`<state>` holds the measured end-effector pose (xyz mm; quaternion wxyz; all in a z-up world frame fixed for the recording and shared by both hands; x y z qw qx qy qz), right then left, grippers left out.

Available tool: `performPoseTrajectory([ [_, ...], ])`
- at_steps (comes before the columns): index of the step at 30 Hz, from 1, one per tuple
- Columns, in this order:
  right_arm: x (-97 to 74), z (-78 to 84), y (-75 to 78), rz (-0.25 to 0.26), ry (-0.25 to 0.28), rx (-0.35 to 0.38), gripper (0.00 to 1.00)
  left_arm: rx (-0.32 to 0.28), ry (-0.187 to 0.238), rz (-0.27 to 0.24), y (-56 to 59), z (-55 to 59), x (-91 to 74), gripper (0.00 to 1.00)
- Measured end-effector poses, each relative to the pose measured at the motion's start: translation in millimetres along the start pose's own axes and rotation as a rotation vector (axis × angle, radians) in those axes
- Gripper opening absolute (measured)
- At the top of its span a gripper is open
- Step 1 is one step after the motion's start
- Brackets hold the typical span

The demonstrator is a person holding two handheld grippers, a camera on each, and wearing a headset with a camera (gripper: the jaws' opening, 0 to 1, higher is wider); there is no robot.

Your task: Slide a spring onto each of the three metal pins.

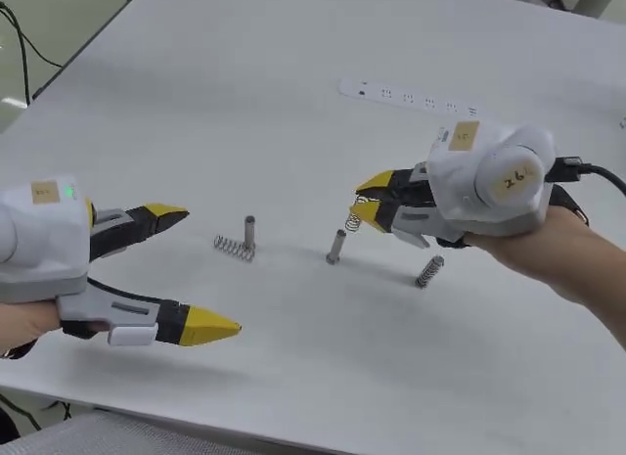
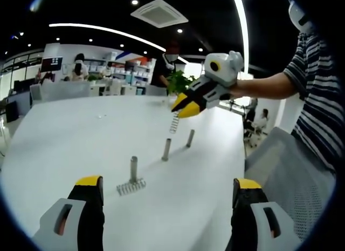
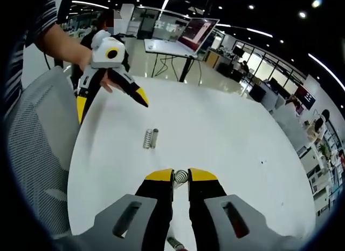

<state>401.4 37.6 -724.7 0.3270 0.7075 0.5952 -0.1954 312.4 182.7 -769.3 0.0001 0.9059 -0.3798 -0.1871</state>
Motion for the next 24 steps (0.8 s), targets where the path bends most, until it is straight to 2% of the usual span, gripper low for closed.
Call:
performPoseTrajectory([
  [6,4.9,2.6,-1.3,-0.006,-0.004,0.022,0.07,-0.004,0.003,-0.004,-0.1,-0.3,0.7,0.96],
  [24,16.9,8.2,-3.2,-0.023,-0.022,0.012,0.07,-0.018,0.011,-0.005,-1.0,-1.2,0.7,0.95],
])
Point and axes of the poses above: the centre of the closed fingertips' face, and the gripper's own axes: x roughly forward along the fingers, y roughly to its right, z roughly out of its underside, the point moved 3 cm from there along -x, roughly backward along the fingers, and after that the axes turned 7 degrees about -z, right-handed, at the moved point
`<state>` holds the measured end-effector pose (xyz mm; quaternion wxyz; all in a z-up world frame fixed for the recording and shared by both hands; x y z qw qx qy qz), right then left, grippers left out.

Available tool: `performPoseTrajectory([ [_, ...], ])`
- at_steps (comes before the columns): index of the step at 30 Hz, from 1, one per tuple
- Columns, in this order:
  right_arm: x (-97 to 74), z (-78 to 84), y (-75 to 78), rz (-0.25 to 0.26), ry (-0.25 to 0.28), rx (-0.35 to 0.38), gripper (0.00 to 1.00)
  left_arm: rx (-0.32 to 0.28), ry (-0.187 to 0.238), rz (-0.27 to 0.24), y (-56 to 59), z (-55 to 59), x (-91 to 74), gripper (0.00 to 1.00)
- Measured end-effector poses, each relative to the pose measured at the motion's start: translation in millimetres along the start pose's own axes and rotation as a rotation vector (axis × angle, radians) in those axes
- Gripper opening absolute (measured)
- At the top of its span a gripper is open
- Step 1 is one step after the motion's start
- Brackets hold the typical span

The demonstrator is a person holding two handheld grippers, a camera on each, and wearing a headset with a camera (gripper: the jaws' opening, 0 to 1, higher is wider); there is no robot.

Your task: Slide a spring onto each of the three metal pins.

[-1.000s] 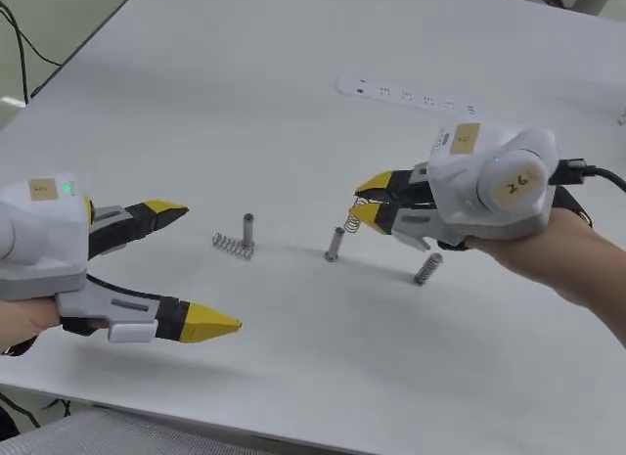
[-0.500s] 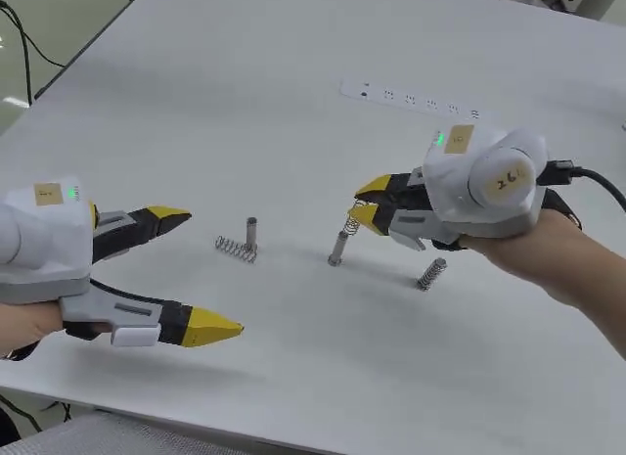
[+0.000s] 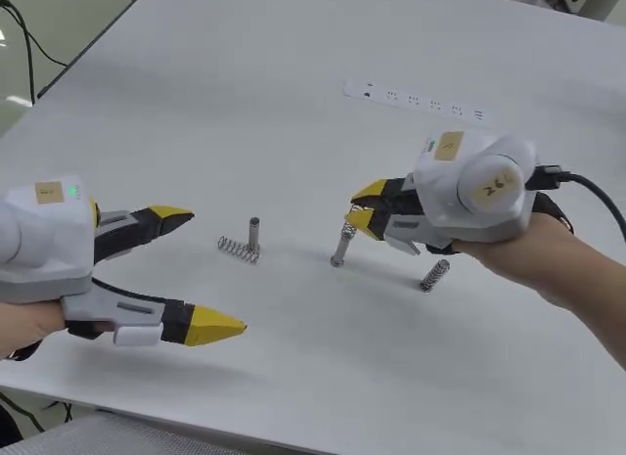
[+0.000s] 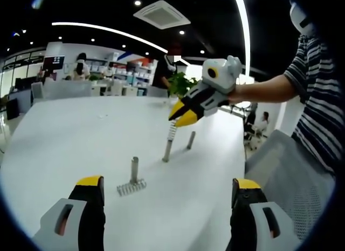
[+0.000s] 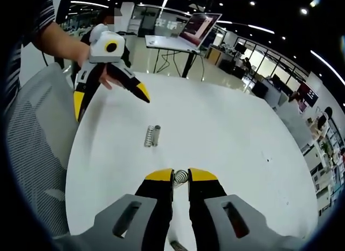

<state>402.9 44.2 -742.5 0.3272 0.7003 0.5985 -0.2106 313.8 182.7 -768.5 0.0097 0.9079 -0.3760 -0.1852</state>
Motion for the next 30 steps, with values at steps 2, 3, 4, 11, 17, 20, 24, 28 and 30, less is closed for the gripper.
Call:
performPoseTrajectory([
  [2,0.8,1.7,0.3,0.0,-0.001,0.004,0.07,-0.002,0.001,-0.001,0.0,-0.3,0.0,0.95],
  [3,1.3,2.4,0.4,-0.001,-0.002,0.008,0.07,-0.001,0.001,-0.001,0.0,-0.3,0.0,0.95],
  [4,2.4,3.6,0.2,-0.003,-0.006,0.01,0.07,-0.003,-0.001,0.0,0.0,0.1,-0.1,0.95],
  [11,12.3,10.5,-3.5,-0.021,-0.033,0.007,0.07,-0.007,-0.005,-0.005,-1.3,1.9,-0.9,0.94],
  [17,23.2,19.8,-6.0,-0.036,-0.07,0.014,0.07,-0.019,-0.01,-0.006,-2.8,2.9,-2.0,0.94],
  [20,27.0,25.1,-7.6,-0.039,-0.086,0.01,0.08,-0.017,-0.009,-0.01,-3.9,3.1,-2.4,0.94],
  [24,30.6,29.5,-8.9,-0.044,-0.093,0.038,0.08,-0.018,-0.01,-0.01,-4.3,3.4,-1.9,0.94],
  [28,33.3,33.3,-11.5,-0.052,-0.109,0.035,0.08,-0.023,-0.014,-0.009,-4.2,5.2,-1.2,0.94],
  [30,34.6,34.5,-11.6,-0.055,-0.11,0.039,0.08,-0.025,-0.014,-0.008,-4.0,5.3,-1.2,0.94],
])
Point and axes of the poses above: the centre of the closed fingertips' face, and the gripper's own axes: x roughly forward along the fingers, y roughly to its right, z roughly out of its underside, the point moved 3 cm from there along -x, roughly backward along the fingers, and after that the axes turned 7 degrees about -z, right-handed, at the moved point
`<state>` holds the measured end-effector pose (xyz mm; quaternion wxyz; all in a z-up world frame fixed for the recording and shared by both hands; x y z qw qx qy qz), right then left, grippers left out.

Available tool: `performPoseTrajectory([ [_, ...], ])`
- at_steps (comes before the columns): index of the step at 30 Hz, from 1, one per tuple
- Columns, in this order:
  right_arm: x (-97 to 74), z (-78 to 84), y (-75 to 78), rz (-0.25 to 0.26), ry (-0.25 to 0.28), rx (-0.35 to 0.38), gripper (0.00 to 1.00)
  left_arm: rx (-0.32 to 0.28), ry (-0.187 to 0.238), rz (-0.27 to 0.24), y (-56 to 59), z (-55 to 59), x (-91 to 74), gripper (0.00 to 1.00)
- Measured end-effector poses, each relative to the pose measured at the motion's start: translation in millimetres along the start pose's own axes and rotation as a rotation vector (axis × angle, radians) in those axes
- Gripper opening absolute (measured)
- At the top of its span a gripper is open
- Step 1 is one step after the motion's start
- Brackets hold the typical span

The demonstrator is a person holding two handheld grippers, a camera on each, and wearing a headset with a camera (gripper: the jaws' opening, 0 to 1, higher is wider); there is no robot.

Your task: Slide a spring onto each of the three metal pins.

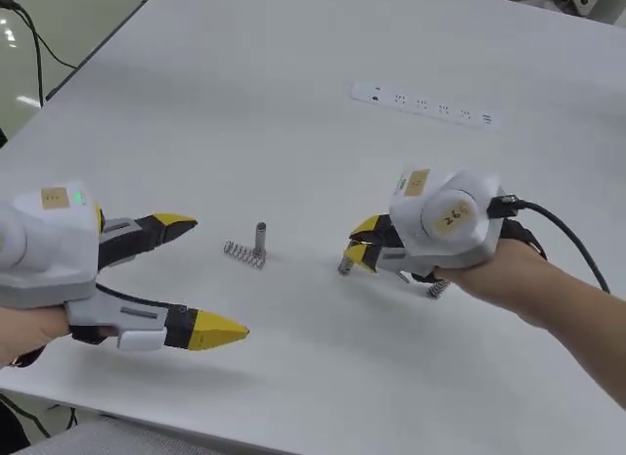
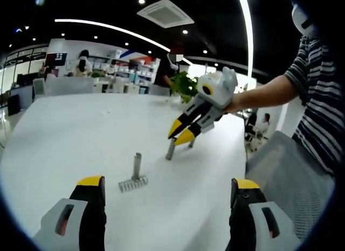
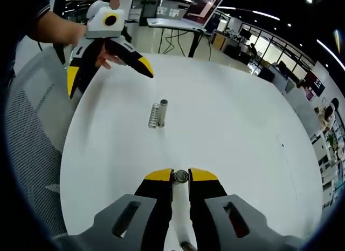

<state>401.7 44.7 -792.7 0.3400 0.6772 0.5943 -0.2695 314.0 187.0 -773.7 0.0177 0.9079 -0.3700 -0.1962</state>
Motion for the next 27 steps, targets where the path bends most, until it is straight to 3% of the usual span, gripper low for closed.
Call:
performPoseTrajectory([
  [18,0.1,3.3,1.6,0.005,-0.001,0.044,0.11,-0.005,0.003,-0.001,-0.5,-1.9,-1.0,0.93],
  [27,-11.5,-5.1,1.4,0.018,0.074,0.108,0.12,-0.002,0.004,-0.004,-1.7,-4.5,-0.8,0.93],
])
Point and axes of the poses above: the centre of the closed fingertips' face, and the gripper's own axes: x roughly forward along the fingers, y roughly to its right, z roughly out of its underside, the point moved 3 cm from there along -x, roughly backward along the fingers, and after that the axes turned 7 degrees about -z, right-handed, at the moved point
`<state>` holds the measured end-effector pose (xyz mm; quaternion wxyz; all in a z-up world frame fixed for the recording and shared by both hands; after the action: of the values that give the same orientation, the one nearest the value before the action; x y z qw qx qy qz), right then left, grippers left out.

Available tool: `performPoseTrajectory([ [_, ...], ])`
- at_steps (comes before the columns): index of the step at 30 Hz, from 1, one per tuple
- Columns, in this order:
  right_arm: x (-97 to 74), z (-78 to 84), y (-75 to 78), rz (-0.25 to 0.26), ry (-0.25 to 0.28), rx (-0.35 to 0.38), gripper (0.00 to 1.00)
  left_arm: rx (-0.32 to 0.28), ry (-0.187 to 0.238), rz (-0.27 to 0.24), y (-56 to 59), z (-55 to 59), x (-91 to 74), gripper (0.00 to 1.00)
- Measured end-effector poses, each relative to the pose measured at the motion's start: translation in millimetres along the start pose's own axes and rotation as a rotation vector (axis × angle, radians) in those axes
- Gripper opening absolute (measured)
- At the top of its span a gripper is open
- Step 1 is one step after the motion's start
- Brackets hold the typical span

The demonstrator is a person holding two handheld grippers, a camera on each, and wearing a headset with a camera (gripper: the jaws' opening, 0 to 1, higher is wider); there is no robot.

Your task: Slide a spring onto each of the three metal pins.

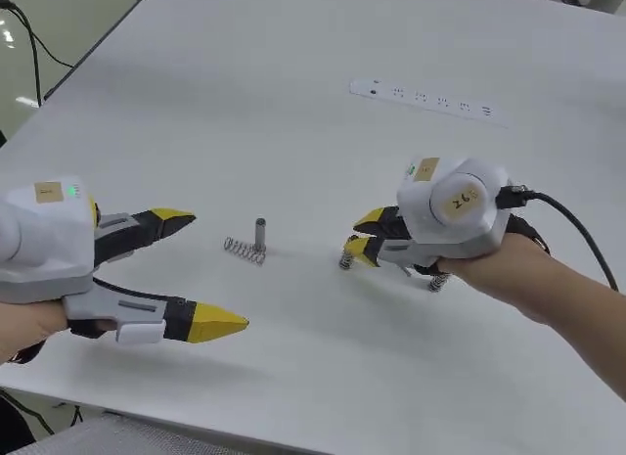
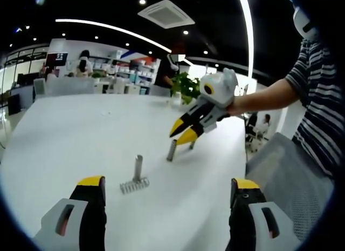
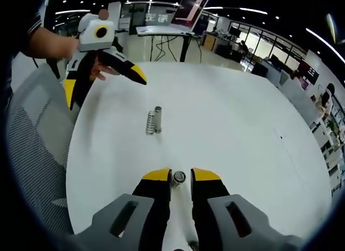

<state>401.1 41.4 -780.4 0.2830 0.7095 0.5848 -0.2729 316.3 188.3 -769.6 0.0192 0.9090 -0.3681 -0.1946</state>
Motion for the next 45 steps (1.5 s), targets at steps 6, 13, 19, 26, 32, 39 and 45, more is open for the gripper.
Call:
performPoseTrajectory([
  [6,-11.1,-8.7,-4.7,-0.003,0.085,0.078,0.12,0.004,0.006,-0.003,-0.3,-2.4,-0.3,0.94],
  [13,-15.8,-5.2,-14.9,-0.002,0.104,0.103,0.11,0.005,0.006,-0.007,-2.0,-2.6,-1.8,0.95],
  [19,-19.1,-13.1,-25.8,-0.009,0.133,0.1,0.1,0.005,0.006,-0.008,-2.0,-2.2,-3.6,0.96],
  [26,-18.6,-28.2,-35.6,-0.022,0.161,0.088,0.1,0.006,0.013,-0.017,-3.5,-2.9,-7.0,0.97],
  [32,-13.1,-33.2,-42.6,-0.037,0.172,0.087,0.1,0.014,0.006,-0.018,-3.4,-1.4,-9.9,0.97],
  [39,-7.3,-34.7,-49.1,-0.049,0.172,0.093,0.1,0.027,0.001,-0.012,-2.4,-4.5,-11.0,0.97],
  [45,3.9,-41.0,-54.7,-0.059,0.163,0.082,0.1,0.025,-0.002,-0.005,-1.2,-4.7,-11.2,0.96],
])
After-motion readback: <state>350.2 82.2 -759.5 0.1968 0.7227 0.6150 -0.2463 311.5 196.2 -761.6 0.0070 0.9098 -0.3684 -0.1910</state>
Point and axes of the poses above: the centre of the closed fingertips' face, and the gripper's own axes: x roughly forward along the fingers, y roughly to its right, z roughly out of its underside, the point moved 3 cm from there along -x, roughly backward along the fingers, and after that the axes turned 7 degrees about -z, right-handed, at the moved point
